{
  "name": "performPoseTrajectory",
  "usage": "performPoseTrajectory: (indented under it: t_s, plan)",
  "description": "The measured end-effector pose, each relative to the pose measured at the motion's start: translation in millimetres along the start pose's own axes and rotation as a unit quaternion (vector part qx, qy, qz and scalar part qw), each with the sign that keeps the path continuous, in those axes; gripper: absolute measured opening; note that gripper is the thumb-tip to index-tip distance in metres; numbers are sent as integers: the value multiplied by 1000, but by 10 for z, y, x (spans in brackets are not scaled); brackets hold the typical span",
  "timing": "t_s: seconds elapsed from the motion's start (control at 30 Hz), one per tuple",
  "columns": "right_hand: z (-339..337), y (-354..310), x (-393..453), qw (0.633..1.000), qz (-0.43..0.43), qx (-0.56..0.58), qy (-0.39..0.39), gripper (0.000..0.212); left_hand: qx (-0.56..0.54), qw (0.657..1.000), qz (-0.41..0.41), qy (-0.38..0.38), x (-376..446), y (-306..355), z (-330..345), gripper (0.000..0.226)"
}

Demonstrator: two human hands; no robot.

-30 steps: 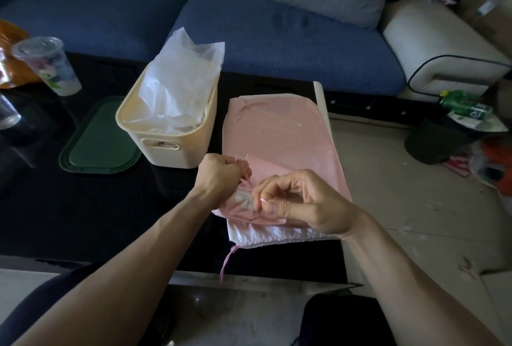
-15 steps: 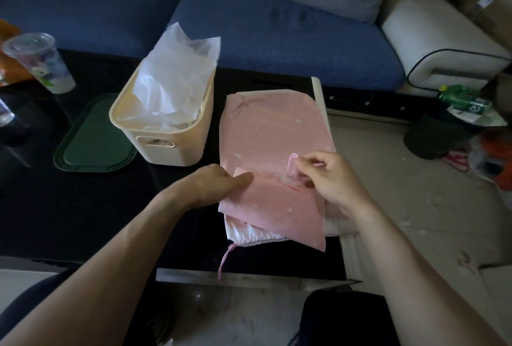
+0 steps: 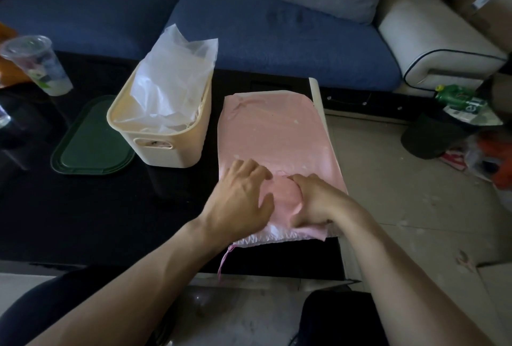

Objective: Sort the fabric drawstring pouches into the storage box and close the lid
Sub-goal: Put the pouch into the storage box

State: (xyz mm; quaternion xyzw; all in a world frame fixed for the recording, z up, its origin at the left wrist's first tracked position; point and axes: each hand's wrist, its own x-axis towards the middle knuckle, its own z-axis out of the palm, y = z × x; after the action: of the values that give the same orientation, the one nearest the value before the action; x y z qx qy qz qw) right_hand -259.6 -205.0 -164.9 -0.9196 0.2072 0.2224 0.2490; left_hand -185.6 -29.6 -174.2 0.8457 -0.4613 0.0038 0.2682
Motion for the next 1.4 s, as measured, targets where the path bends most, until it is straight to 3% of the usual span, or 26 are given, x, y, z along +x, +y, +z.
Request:
performPoseTrajectory:
  t_s: [0.07, 0.17, 0.33, 0.47, 0.6, 0.67, 0.73, 0.77, 0.87, 0.93, 1.03, 1.1, 1.2, 1.33, 1.4]
  plan:
    - [-63, 41, 13, 997, -16, 69, 33, 76, 43, 995, 32, -82, -73, -9, 62, 61]
    - [-165, 126, -3, 992, -37, 111, 53, 81, 128, 985, 31, -114, -82, -74, 105, 80]
    - [-335, 186, -123, 946, -127, 279, 108, 74, 96, 994, -30, 29, 124, -148, -41, 38]
    - [-387, 226, -203, 914, -179, 318, 180, 70, -21, 995, -91, 19, 163, -253, -299, 14]
    - [-330, -1, -144, 826, -214, 437, 284, 46, -145, 982, -118, -19, 210, -281, -561, 31]
    - [-302, -133, -54, 784, -211, 528, 249, 44, -190, 974, -118, -26, 227, -292, -688, 26]
    - [-283, -261, 34, 769, -190, 581, 187, 37, -222, 966, -129, 9, 237, -319, -791, 15]
    - [-289, -333, 82, 776, -178, 578, 179, 31, -239, 960, -142, 34, 244, -343, -838, 10]
    - [-391, -582, 221, 792, -159, 543, 228, 15, -283, 931, -180, 146, 249, -388, -949, 31]
    - [-572, -784, 347, 787, -153, 536, 266, 12, -228, 927, -155, 255, 235, -449, -1041, 41]
    - [-929, -1138, 621, 795, -156, 510, 288, 26, -110, 908, -134, 381, 228, -582, -1195, 45]
    - [-1123, -1434, 782, 821, -159, 457, 303, 34, -88, 897, -141, 410, 245, -649, -1264, 44]
    - [-1260, -1863, 1088, 846, -168, 426, 273, 31, -46, 903, -173, 391, 326, -757, -1336, 42]
    - [-1212, -2193, 1394, 907, -145, 340, 204, 32, 35, 936, -266, 230, 458, -1008, -1462, 60]
    - [-1156, -2225, 1519, 926, -113, 265, 243, 58, 45, 941, -300, 149, 506, -1151, -1499, 73]
